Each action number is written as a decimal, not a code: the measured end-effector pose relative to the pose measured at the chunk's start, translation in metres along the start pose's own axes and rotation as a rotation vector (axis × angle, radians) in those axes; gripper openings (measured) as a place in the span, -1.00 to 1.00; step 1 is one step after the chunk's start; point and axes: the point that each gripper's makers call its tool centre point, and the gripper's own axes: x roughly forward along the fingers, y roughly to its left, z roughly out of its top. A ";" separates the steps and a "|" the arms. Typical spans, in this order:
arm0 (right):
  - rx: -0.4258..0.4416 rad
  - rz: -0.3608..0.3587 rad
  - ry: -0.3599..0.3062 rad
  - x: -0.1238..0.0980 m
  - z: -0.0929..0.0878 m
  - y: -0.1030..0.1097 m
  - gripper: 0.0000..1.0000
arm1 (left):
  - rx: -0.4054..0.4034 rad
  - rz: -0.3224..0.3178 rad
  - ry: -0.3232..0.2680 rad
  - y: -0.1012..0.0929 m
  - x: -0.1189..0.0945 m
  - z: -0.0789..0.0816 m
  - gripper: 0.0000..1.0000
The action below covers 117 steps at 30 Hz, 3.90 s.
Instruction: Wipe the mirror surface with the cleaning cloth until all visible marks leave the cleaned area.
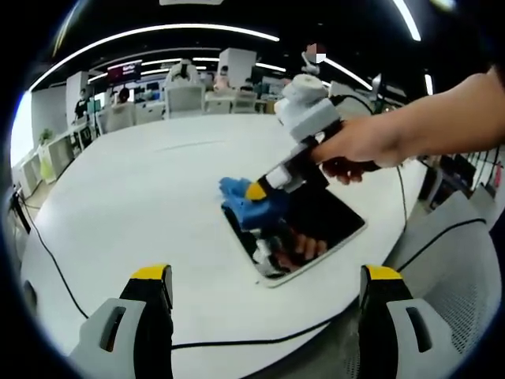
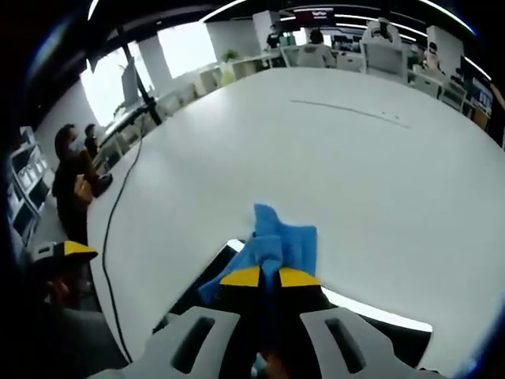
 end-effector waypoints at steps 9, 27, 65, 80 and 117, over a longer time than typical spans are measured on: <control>0.028 -0.013 -0.001 -0.003 -0.003 -0.003 -0.98 | 0.007 -0.007 0.008 -0.002 0.001 -0.001 0.98; 0.036 -0.053 -0.006 -0.018 -0.024 0.012 -0.98 | 0.023 -0.006 0.015 -0.002 0.002 -0.002 0.98; 0.151 0.018 -0.002 -0.054 -0.077 0.052 -0.98 | 0.017 0.031 -0.027 0.005 -0.002 0.006 0.98; 0.099 0.049 0.007 -0.062 -0.089 0.069 -0.98 | 0.023 0.023 -0.016 0.004 -0.001 0.004 0.98; 0.157 0.065 0.038 -0.077 -0.103 0.050 -0.98 | 0.034 0.008 0.008 0.001 0.000 0.000 0.98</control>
